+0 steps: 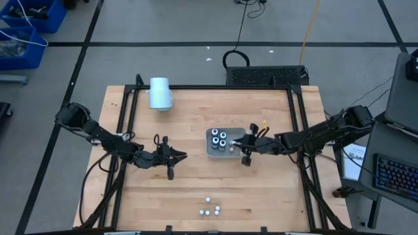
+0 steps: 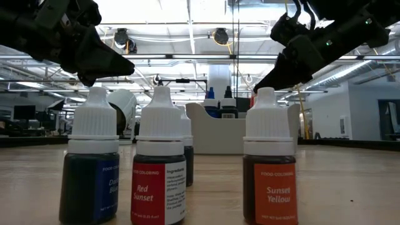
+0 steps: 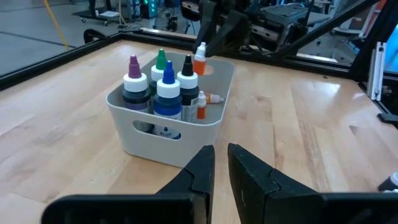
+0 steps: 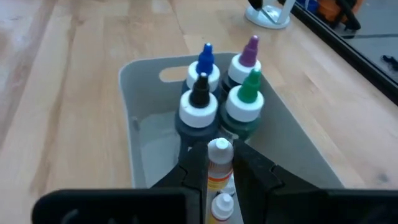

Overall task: Pick & Place food coloring
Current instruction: Put the small orange food coloring bottle into the gray bin

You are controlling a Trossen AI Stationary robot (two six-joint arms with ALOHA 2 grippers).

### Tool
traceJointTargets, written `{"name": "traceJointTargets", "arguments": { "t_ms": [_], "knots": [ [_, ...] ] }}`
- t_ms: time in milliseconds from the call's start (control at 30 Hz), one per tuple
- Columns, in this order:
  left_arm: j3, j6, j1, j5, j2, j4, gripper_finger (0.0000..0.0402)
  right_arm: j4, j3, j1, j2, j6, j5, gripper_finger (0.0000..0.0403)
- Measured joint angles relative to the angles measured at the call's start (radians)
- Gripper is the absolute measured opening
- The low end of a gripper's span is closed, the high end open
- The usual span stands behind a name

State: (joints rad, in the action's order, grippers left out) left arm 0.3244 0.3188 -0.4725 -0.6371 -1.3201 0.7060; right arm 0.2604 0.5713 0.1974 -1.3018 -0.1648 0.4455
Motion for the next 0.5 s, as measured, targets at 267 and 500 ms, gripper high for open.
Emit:
{"name": "traceJointTargets", "arguments": {
  "t_ms": [267,500],
  "knots": [
    [0.000,-0.011,0.000,-0.001,0.000,0.000,0.0051,0.018,0.000,-0.006,0.000,0.096,-0.055,0.0045],
    [0.000,-0.037,0.001,-0.001,0.000,0.000,0.0051,0.019,0.000,-0.007,0.000,0.056,-0.049,0.0045]
  ]
}}
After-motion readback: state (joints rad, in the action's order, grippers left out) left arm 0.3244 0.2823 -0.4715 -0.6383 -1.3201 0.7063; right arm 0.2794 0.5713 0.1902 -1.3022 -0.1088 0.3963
